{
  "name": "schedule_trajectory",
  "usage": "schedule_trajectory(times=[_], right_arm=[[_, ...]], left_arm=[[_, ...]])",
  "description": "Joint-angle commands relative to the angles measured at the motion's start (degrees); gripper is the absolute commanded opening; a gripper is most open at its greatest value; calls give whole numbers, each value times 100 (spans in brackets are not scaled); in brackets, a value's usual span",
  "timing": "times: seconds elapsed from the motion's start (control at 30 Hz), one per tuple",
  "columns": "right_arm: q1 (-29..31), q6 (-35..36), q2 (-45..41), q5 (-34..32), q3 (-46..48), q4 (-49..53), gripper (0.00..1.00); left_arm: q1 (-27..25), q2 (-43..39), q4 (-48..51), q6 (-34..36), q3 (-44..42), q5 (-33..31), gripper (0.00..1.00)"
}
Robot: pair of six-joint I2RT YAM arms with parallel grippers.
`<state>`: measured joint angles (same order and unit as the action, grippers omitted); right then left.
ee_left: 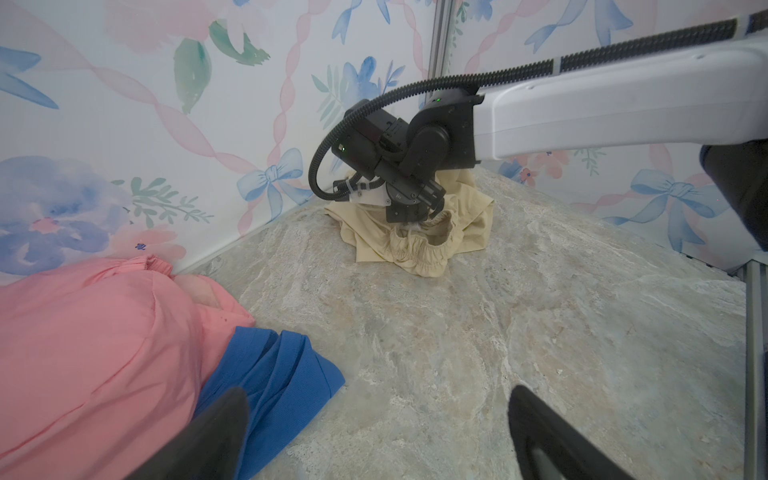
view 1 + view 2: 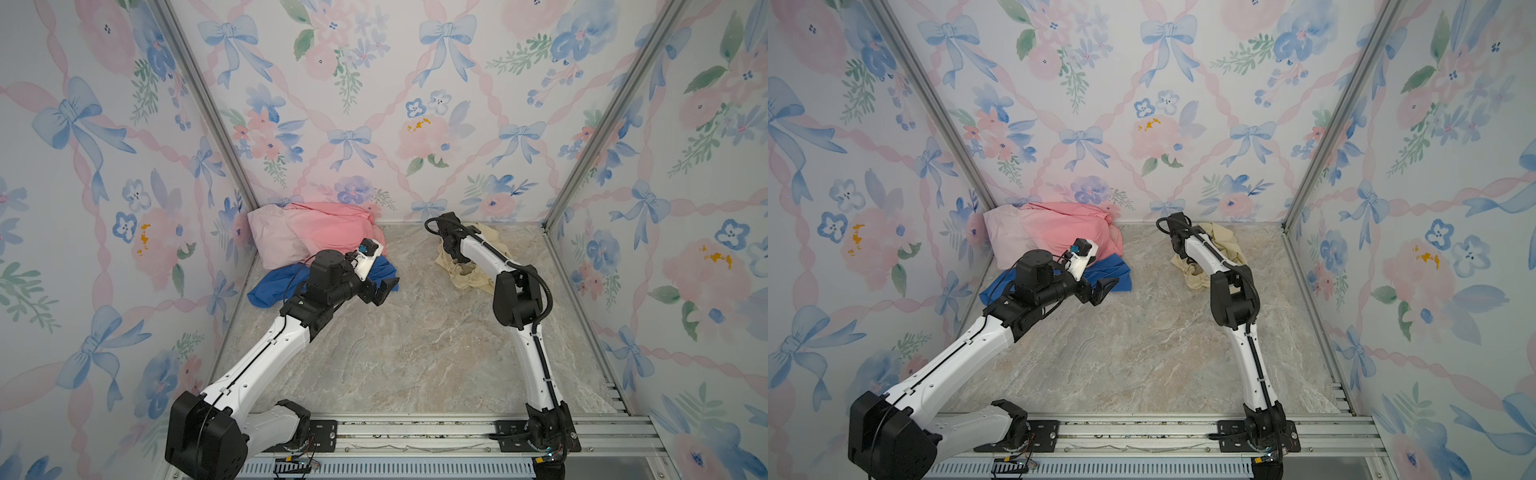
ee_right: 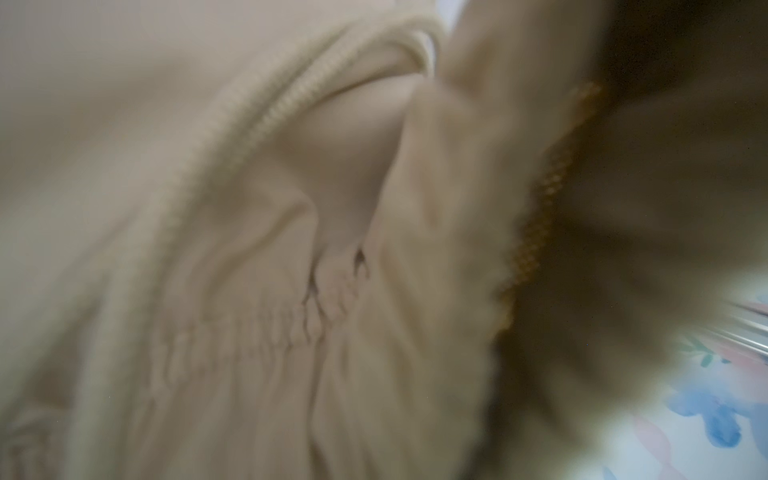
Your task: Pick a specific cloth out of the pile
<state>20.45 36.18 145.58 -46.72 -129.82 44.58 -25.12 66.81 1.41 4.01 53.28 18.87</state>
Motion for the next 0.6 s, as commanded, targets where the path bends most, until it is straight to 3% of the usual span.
schedule_trajectory(times=[0.0, 0.1, 0.27, 0.4, 0.43, 0.57], right_arm=[[73, -339, 412, 484, -202, 739, 0], [4, -588, 593, 528, -233, 860, 0], [-257, -1333, 136, 1312, -30, 805, 0], [-287, -1421, -600, 1526, 641, 176, 31], [-287, -1445, -818, 1585, 796, 16, 43], [-328, -1644, -1466, 2050, 1063, -186, 60]], left_arm=[[-37, -125, 46, 105, -10, -77, 98], [-43, -103, 43, 102, 7, -29, 98], [-46, -105, 43, 105, -1, -33, 98], [-42, -76, 44, 105, 7, 66, 98], [-46, -57, 42, 102, 7, 94, 98], [-37, -31, 37, 100, 21, 125, 98]])
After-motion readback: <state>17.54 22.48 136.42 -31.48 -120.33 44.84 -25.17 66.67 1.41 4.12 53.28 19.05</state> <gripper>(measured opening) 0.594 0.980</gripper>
